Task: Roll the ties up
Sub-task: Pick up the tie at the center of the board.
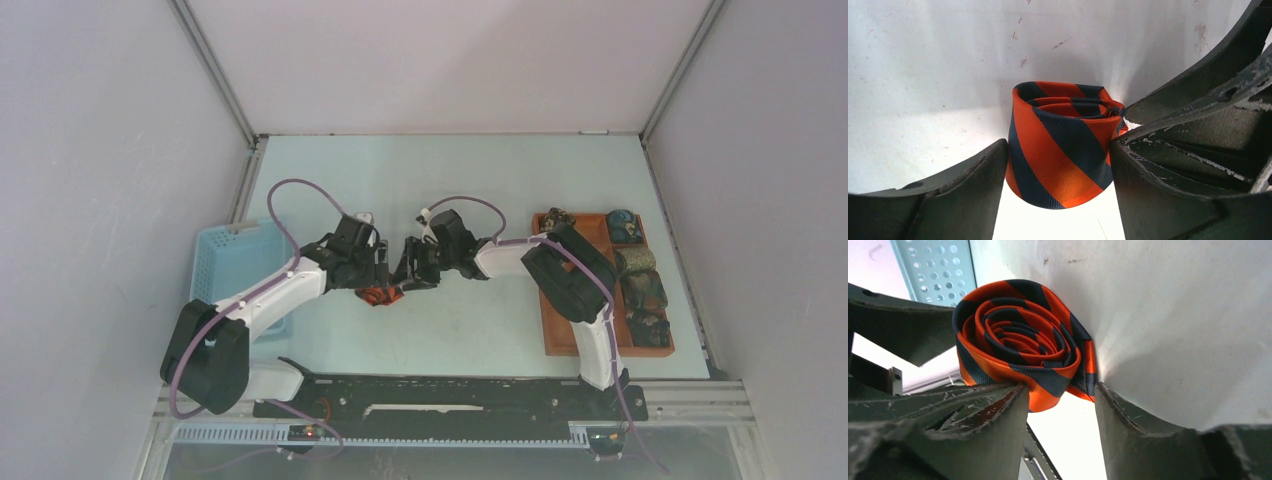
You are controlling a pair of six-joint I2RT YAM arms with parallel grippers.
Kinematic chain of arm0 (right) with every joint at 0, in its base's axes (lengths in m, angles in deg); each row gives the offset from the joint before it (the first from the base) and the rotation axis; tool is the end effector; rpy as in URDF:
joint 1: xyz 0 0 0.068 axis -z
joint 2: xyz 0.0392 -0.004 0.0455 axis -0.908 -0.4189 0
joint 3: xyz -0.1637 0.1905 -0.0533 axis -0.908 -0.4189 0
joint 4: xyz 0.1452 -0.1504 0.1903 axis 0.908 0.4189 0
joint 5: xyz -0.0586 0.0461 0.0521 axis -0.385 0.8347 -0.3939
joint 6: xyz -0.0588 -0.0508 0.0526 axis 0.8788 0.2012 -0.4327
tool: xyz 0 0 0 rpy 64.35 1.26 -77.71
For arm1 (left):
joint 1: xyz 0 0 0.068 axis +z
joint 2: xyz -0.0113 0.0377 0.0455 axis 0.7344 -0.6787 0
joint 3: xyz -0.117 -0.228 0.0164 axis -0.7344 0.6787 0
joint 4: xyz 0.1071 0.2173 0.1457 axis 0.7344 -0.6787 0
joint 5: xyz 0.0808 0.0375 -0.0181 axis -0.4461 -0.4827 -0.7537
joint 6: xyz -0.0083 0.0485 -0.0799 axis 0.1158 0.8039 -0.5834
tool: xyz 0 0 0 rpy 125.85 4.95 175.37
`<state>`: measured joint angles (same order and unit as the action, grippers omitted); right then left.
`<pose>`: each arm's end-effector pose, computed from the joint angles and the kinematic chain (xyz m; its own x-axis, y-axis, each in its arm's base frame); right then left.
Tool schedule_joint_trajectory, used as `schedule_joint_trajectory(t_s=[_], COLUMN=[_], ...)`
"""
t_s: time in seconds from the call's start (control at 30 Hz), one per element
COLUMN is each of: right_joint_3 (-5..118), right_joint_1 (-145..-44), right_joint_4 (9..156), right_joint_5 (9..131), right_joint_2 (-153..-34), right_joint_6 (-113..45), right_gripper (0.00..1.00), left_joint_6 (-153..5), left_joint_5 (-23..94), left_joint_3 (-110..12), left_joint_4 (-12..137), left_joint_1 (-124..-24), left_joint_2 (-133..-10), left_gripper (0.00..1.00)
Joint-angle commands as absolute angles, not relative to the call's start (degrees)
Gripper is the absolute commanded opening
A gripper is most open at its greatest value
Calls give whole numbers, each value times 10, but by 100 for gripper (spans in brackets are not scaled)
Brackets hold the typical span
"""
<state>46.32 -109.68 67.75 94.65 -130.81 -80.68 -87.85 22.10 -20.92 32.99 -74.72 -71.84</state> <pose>0.2954 0.3540 0.0615 -0.9816 -0.0172 -0.1900 -0.1694 0.5368 0.8265 0.2695 -0.1312 0.1290 -0.8663 -0.0387 -0.4980 0.0437 0.9873 -0.1528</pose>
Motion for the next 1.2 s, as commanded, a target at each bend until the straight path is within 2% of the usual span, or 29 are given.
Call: schedule_joint_trajectory(t_s=[0.0,0.37,0.6,0.83,1.17], right_joint_3=[480,454,454,454,455], right_joint_1=[-1096,-1108,-1113,-1115,-1114], right_joint_4=[710,689,664,640,617], right_joint_5=[948,938,943,949,955], right_joint_2=[-1264,-1280,-1309,-1329,-1336], right_joint_6=[-764,-790,-816,-831,-844], right_gripper=[56,62,60,49,25], left_joint_6=[-872,-876,-879,-882,-883], left_joint_5=[225,218,216,221,223], left_joint_3=[-209,-202,-196,-193,-192], left_joint_4=[340,341,345,351,352], left_joint_1=[-744,-744,-744,-744,-744], left_joint_2=[-714,-713,-712,-718,-719], left_gripper=[77,71,69,67,66])
